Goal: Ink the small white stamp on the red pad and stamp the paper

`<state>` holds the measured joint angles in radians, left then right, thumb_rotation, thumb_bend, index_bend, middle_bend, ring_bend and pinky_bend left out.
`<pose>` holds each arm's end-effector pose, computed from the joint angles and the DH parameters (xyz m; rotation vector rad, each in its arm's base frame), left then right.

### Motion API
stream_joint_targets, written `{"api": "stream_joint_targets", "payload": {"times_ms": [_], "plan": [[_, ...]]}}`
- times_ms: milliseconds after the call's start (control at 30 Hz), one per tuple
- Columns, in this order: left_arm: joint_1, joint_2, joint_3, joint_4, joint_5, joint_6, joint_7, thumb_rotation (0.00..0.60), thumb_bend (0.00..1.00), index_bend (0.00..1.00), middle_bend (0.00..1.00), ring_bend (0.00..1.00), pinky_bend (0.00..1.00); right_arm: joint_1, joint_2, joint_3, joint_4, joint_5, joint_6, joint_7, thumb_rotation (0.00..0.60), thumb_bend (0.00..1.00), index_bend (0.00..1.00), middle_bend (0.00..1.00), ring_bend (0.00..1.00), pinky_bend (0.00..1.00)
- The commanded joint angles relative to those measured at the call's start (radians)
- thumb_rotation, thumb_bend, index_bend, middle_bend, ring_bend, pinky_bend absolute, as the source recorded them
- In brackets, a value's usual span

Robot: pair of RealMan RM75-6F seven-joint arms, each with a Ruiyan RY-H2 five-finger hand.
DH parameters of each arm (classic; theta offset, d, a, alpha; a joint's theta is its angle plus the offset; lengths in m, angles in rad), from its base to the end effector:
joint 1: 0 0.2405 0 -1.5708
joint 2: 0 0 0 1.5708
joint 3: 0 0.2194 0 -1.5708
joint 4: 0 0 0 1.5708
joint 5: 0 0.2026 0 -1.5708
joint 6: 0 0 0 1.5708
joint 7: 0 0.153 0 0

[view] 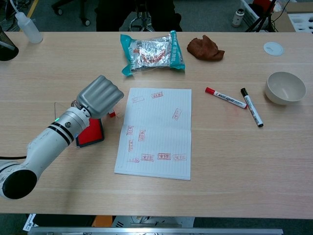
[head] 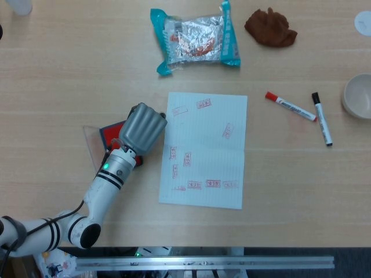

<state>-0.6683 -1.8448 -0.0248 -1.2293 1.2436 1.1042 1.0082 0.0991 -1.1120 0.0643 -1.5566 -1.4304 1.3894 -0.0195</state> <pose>-0.1314 0.2761 -0.0836 -2.0207 -0.1966 -0.5169 -0.2982 -0.1939 0.1513 1.3913 -0.9223 0.7770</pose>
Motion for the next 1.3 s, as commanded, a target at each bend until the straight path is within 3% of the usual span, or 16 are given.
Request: {"api": "stream_joint_targets", "payload": {"times_ms": [33, 400, 633, 867, 967, 1167, 1300], "plan": [[0.002, -0.002, 0.000, 0.000, 0.001, 0.000, 0.003, 0.600, 0.26, 0.52, 1.00, 1.00, 1.00, 0.000, 0.000, 0.000, -0.001, 0.000, 0.001, -0.001, 0.600, 0.12, 0.21, 0.32, 0.22, 0.27], [0.010, 0.043, -0.018, -0.097, -0.011, 0.020, 0.045, 0.600, 0.26, 0.43, 1.00, 1.00, 1.00, 0.002, 0.001, 0.003, -0.007, -0.003, 0.005, -0.004, 0.600, 0.12, 0.21, 0.32, 0.22, 0.27], [0.026, 0.146, -0.110, -0.349, -0.152, 0.034, 0.030, 0.600, 0.26, 0.41, 1.00, 1.00, 1.00, 0.011, 0.012, 0.009, -0.010, -0.007, 0.000, -0.003, 0.600, 0.12, 0.21, 0.32, 0.22, 0.27], [0.062, 0.289, -0.168, -0.513, -0.189, 0.092, -0.081, 0.600, 0.26, 0.40, 0.93, 0.97, 1.00, 0.033, 0.047, 0.021, -0.033, -0.017, -0.018, 0.021, 0.600, 0.12, 0.21, 0.32, 0.22, 0.27], [0.089, 0.353, -0.188, -0.558, -0.195, 0.118, -0.162, 0.600, 0.26, 0.39, 0.88, 0.92, 1.00, 0.048, 0.062, 0.023, -0.042, -0.017, -0.041, 0.034, 0.600, 0.12, 0.21, 0.32, 0.22, 0.27], [0.146, 0.466, -0.180, -0.597, -0.192, 0.148, -0.285, 0.600, 0.26, 0.32, 0.69, 0.70, 0.99, 0.069, 0.064, 0.029, -0.041, 0.014, -0.088, 0.035, 0.600, 0.12, 0.21, 0.32, 0.22, 0.27], [0.195, 0.520, -0.142, -0.571, -0.152, 0.170, -0.377, 0.600, 0.26, 0.27, 0.50, 0.48, 0.78, 0.072, 0.057, 0.029, -0.026, 0.029, -0.099, 0.047, 0.600, 0.12, 0.21, 0.32, 0.22, 0.27]]}}
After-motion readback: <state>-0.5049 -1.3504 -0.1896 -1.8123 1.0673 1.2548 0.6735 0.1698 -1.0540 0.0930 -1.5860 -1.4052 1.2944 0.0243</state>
